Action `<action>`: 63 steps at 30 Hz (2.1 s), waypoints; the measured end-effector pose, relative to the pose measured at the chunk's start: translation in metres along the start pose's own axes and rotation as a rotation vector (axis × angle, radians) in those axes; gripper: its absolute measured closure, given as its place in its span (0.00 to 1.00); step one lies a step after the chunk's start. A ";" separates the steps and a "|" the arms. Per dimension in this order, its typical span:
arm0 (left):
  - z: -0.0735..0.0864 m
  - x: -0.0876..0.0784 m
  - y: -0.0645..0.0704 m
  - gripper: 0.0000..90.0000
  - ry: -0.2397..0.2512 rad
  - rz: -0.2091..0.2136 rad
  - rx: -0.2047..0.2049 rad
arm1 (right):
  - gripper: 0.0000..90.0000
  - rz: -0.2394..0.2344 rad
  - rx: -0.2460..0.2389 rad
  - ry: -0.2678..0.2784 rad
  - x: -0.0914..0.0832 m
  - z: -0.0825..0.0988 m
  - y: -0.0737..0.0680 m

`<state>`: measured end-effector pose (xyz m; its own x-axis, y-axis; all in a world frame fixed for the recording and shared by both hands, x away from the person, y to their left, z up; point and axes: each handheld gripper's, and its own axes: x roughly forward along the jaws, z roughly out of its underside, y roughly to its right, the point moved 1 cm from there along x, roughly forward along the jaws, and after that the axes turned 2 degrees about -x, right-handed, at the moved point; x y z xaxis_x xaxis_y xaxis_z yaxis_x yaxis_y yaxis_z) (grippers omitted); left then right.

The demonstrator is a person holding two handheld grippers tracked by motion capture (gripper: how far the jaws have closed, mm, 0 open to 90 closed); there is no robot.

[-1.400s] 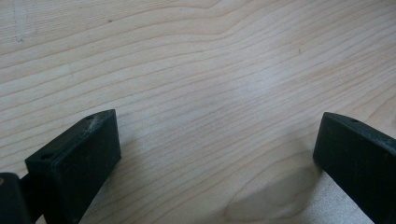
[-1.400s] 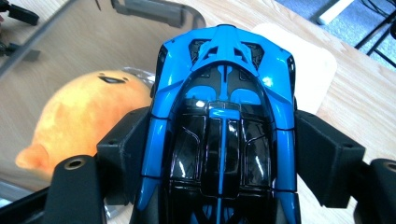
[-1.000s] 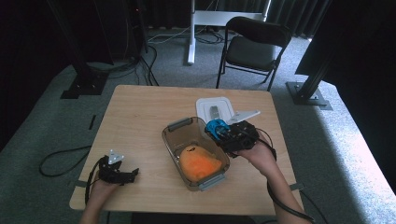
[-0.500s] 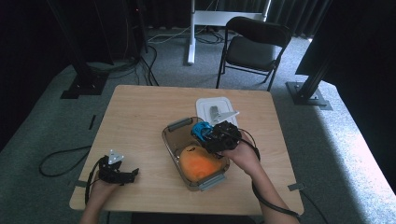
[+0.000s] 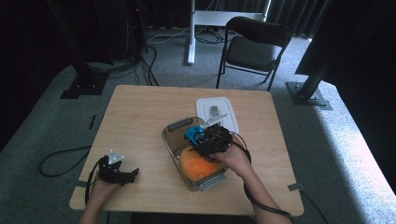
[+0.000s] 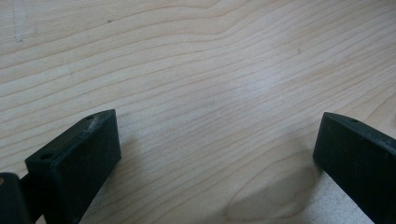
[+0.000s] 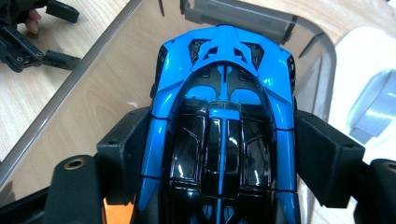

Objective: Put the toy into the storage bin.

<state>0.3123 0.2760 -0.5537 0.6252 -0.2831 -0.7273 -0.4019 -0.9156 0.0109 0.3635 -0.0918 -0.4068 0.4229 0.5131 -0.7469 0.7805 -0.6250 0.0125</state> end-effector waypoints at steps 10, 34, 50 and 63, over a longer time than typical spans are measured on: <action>0.000 0.000 0.000 0.01 0.001 0.000 0.000 | 0.28 0.012 0.026 -0.013 0.010 0.003 -0.001; 0.000 0.000 0.000 0.01 0.002 0.001 0.001 | 0.26 -0.031 0.072 -0.093 0.025 0.004 0.001; 0.000 0.000 0.000 0.01 0.001 0.002 0.003 | 0.13 -0.053 0.116 -0.007 0.010 0.005 0.009; 0.000 0.000 0.000 0.01 0.001 0.001 0.002 | 0.15 -0.021 0.126 0.080 -0.008 0.017 0.034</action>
<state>0.3120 0.2761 -0.5538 0.6255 -0.2848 -0.7264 -0.4044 -0.9145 0.0103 0.3788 -0.1265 -0.4118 0.4464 0.5689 -0.6907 0.7276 -0.6801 -0.0899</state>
